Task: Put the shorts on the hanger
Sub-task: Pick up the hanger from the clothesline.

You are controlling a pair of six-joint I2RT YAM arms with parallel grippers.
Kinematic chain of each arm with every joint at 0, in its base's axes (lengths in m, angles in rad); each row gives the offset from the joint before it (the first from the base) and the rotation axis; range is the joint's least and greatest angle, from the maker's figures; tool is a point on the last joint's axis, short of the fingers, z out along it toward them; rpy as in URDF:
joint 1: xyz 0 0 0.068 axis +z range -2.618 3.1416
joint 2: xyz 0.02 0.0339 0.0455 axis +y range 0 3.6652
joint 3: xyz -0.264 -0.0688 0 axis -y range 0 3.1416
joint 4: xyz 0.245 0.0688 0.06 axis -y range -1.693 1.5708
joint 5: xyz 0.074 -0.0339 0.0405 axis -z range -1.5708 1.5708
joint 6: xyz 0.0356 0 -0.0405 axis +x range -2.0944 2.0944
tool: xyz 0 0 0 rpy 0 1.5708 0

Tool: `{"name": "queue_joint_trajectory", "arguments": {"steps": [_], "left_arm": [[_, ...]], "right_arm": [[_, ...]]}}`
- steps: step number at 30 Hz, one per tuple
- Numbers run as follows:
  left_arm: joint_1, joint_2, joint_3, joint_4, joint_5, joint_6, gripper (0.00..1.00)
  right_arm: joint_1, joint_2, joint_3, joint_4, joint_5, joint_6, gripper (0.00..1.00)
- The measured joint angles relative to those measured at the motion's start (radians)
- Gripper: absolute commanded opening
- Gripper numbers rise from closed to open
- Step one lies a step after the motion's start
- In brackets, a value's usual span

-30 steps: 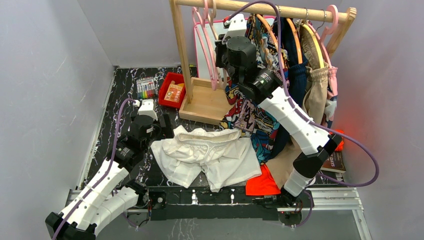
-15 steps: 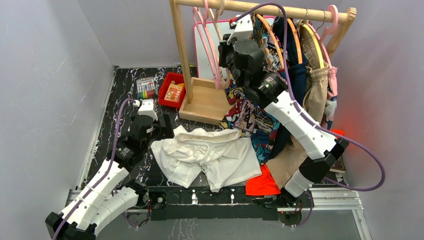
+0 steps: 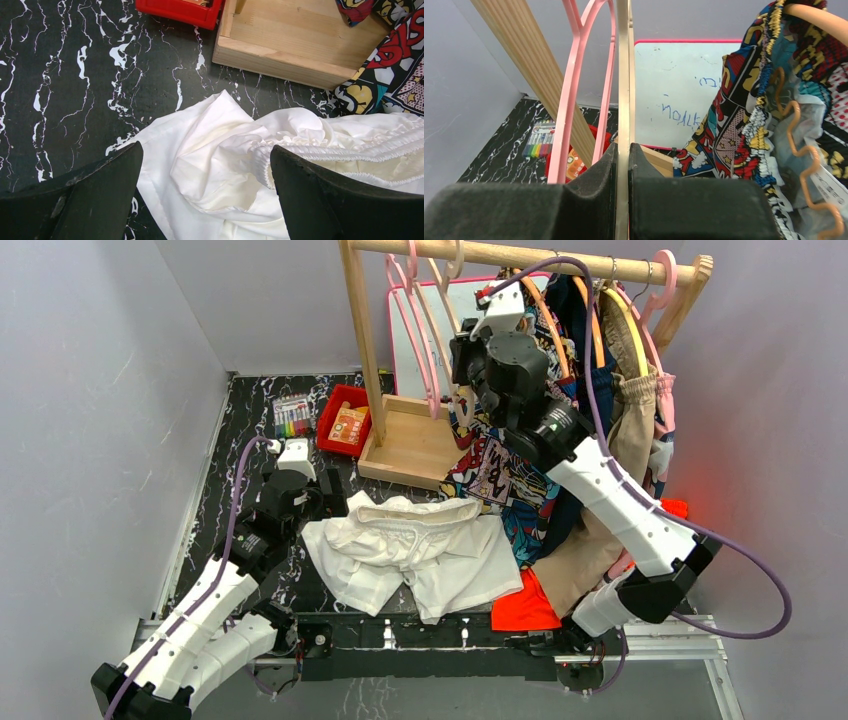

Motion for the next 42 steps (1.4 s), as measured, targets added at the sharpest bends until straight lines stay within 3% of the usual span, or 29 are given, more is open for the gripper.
{"name": "queue_joint_trajectory", "arguments": {"steps": [18, 33, 42], "left_arm": [[0.000, 0.003, 0.000, 0.000, -0.001, 0.000, 0.98], [0.000, 0.003, 0.000, -0.001, -0.027, 0.000, 0.98], [0.000, -0.005, 0.000, -0.010, -0.080, 0.000, 0.98]], "right_arm": [[0.000, -0.185, -0.206, 0.037, -0.037, 0.000, 0.00], [0.000, -0.389, -0.303, -0.147, -0.080, 0.003, 0.00], [0.000, -0.491, -0.306, -0.347, -0.131, 0.003, 0.00]]}}
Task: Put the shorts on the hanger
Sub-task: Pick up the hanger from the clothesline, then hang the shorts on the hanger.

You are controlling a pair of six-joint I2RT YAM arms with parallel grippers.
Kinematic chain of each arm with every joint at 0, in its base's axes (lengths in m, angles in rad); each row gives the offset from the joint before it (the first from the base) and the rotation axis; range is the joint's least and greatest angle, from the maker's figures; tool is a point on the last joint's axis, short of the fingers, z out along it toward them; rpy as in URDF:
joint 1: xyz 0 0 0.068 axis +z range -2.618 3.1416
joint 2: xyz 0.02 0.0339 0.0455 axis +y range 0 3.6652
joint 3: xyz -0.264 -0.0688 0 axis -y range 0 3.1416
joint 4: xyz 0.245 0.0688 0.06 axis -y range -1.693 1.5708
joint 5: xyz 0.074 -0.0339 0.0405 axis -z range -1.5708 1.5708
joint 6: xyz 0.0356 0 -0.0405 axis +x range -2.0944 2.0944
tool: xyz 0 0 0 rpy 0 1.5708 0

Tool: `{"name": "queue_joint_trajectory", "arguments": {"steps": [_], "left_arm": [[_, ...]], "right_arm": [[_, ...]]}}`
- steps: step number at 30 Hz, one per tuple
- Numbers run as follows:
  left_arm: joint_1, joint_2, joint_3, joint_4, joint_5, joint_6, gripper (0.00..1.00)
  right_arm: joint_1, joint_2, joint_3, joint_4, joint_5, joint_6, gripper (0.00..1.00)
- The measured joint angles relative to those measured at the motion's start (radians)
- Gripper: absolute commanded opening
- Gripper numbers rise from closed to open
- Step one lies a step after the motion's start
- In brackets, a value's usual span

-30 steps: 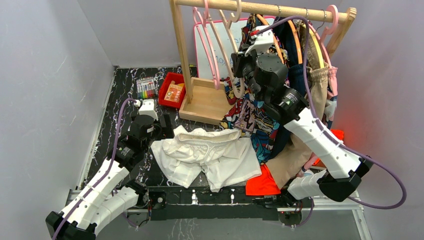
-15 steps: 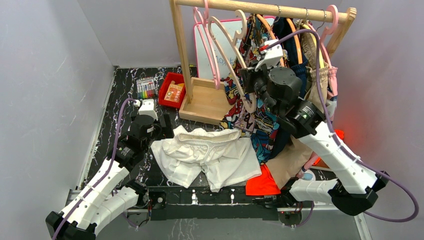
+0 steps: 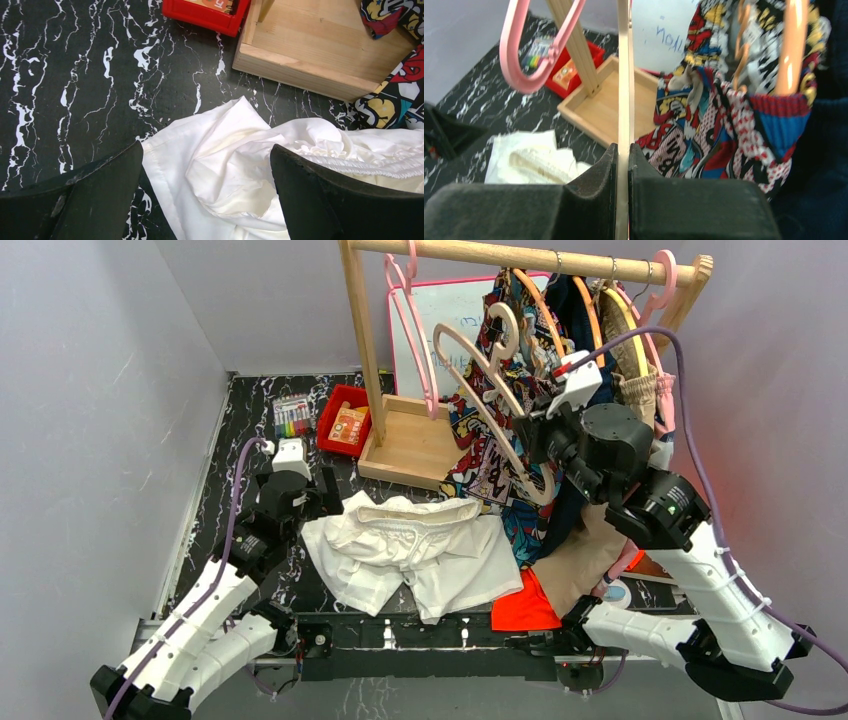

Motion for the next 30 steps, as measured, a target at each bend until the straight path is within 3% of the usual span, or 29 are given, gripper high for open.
{"name": "queue_joint_trajectory", "arguments": {"steps": [14, 23, 30], "left_arm": [[0.000, -0.029, 0.000, -0.014, -0.093, -0.008, 0.96], [0.000, -0.115, 0.012, -0.065, -0.108, -0.038, 0.96], [0.000, -0.164, 0.112, -0.149, -0.096, -0.064, 0.96]], "right_arm": [[0.000, -0.003, 0.038, -0.393, -0.200, 0.051, 0.00], [0.000, -0.092, 0.034, -0.481, -0.351, 0.030, 0.00], [0.000, -0.201, -0.023, -0.477, -0.534, 0.015, 0.00]]}}
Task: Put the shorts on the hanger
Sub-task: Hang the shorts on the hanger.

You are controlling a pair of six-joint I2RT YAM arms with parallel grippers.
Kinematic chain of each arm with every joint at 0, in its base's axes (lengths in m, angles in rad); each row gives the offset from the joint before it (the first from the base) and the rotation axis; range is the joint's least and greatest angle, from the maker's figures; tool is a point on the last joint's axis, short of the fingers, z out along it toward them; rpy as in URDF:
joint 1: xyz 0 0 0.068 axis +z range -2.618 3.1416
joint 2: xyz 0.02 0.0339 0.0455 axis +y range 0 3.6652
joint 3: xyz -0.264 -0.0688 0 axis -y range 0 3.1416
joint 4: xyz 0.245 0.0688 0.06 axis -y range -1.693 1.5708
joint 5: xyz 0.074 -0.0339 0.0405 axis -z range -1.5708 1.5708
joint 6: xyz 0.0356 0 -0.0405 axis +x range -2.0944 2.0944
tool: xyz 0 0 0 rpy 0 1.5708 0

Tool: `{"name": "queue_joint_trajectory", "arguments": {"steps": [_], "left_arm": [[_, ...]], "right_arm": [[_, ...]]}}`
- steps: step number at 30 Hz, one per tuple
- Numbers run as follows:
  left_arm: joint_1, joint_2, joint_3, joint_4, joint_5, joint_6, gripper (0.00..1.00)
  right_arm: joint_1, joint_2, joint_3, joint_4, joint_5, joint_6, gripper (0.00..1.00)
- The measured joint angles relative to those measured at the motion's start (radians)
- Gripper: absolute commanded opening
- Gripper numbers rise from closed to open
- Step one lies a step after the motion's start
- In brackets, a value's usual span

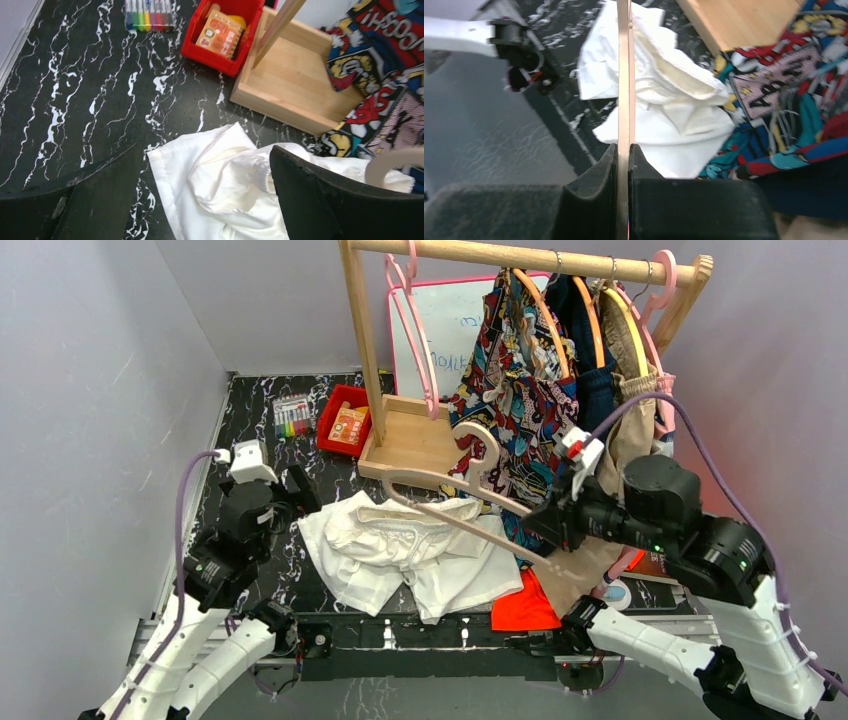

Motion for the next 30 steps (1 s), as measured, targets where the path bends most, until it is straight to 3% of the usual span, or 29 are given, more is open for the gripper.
{"name": "queue_joint_trajectory", "arguments": {"steps": [7, 11, 20, 25, 30], "left_arm": [[0.000, -0.051, 0.128, -0.028, 0.108, 0.019, 0.98], [0.000, -0.093, 0.208, -0.001, 0.242, 0.070, 0.98], [0.000, -0.187, 0.249, 0.168, 0.785, 0.227, 0.98], [0.000, -0.094, 0.251, 0.187, 1.053, 0.262, 0.99], [-0.007, 0.044, 0.248, 0.187, 1.222, 0.294, 0.98]], "right_arm": [[0.000, -0.148, -0.045, 0.124, -0.249, -0.012, 0.00], [0.000, -0.154, -0.057, 0.187, -0.319, -0.035, 0.00], [0.000, -0.107, -0.237, 0.269, -0.362, -0.109, 0.00], [0.000, -0.124, -0.306, 0.303, -0.375, -0.149, 0.00], [0.000, -0.142, -0.320, 0.322, -0.403, -0.174, 0.00]]}}
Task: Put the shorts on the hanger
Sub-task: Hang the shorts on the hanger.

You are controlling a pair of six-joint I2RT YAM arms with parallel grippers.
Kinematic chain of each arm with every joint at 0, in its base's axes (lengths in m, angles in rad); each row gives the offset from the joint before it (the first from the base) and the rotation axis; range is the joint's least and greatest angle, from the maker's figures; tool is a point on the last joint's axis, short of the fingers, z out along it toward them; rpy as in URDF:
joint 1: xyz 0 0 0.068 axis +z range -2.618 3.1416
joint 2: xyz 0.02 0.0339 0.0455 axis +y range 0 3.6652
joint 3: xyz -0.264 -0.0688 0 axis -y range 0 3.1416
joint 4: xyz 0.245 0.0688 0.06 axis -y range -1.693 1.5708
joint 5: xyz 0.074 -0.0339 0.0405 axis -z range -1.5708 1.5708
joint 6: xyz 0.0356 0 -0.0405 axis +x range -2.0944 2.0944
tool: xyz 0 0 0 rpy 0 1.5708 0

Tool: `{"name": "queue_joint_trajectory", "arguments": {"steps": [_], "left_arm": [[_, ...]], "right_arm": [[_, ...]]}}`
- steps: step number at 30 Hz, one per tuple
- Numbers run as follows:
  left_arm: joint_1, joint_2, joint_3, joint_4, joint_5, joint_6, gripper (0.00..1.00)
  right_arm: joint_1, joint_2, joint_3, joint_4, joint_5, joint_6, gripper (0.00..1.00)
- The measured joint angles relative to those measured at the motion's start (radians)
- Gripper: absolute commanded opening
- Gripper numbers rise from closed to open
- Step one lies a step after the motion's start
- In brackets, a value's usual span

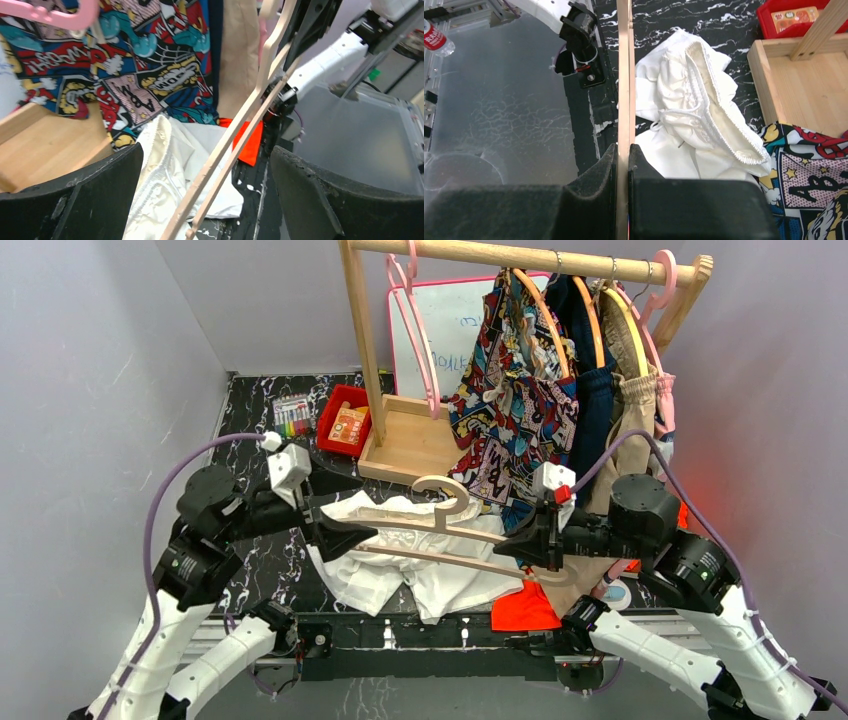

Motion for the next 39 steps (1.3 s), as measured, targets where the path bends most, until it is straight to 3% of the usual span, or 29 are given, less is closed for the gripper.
{"name": "queue_joint_trajectory", "arguments": {"steps": [7, 9, 11, 16, 22, 26, 29, 30, 37, 38, 39], "left_arm": [[-0.006, 0.092, -0.028, 0.000, 0.130, 0.055, 0.98], [-0.006, 0.116, -0.029, 0.002, 0.161, 0.064, 0.85], [-0.006, 0.136, -0.029, 0.002, 0.196, 0.071, 0.98], [-0.010, 0.158, -0.035, 0.013, 0.290, 0.099, 0.96], [-0.021, 0.146, -0.071, 0.021, 0.322, 0.119, 0.72], [-0.026, 0.144, -0.084, 0.020, 0.327, 0.131, 0.41], [-0.027, 0.143, -0.084, 0.021, 0.337, 0.141, 0.06], [-0.027, 0.143, -0.084, 0.022, 0.333, 0.139, 0.00], [-0.036, 0.134, -0.084, 0.031, 0.361, 0.155, 0.00], [-0.037, 0.132, -0.084, 0.030, 0.355, 0.156, 0.00], [-0.037, 0.132, -0.085, 0.030, 0.352, 0.155, 0.00]], "right_arm": [[0.000, -0.021, -0.017, 0.050, -0.051, -0.004, 0.00], [0.000, -0.018, -0.017, 0.056, -0.058, -0.004, 0.00], [0.000, -0.018, -0.017, 0.061, -0.063, -0.004, 0.00], [0.000, -0.011, -0.017, 0.079, -0.073, -0.005, 0.00], [0.000, 0.009, -0.029, 0.107, -0.088, -0.005, 0.00], [0.000, 0.023, -0.030, 0.113, -0.094, -0.004, 0.00], [0.000, 0.024, -0.031, 0.114, -0.093, -0.004, 0.00], [0.000, 0.024, -0.031, 0.114, -0.096, -0.005, 0.00], [-0.005, 0.026, -0.037, 0.114, -0.100, -0.011, 0.00], [-0.006, 0.027, -0.037, 0.115, -0.102, -0.011, 0.02], [-0.006, 0.027, -0.037, 0.117, -0.103, -0.011, 0.10]]}}
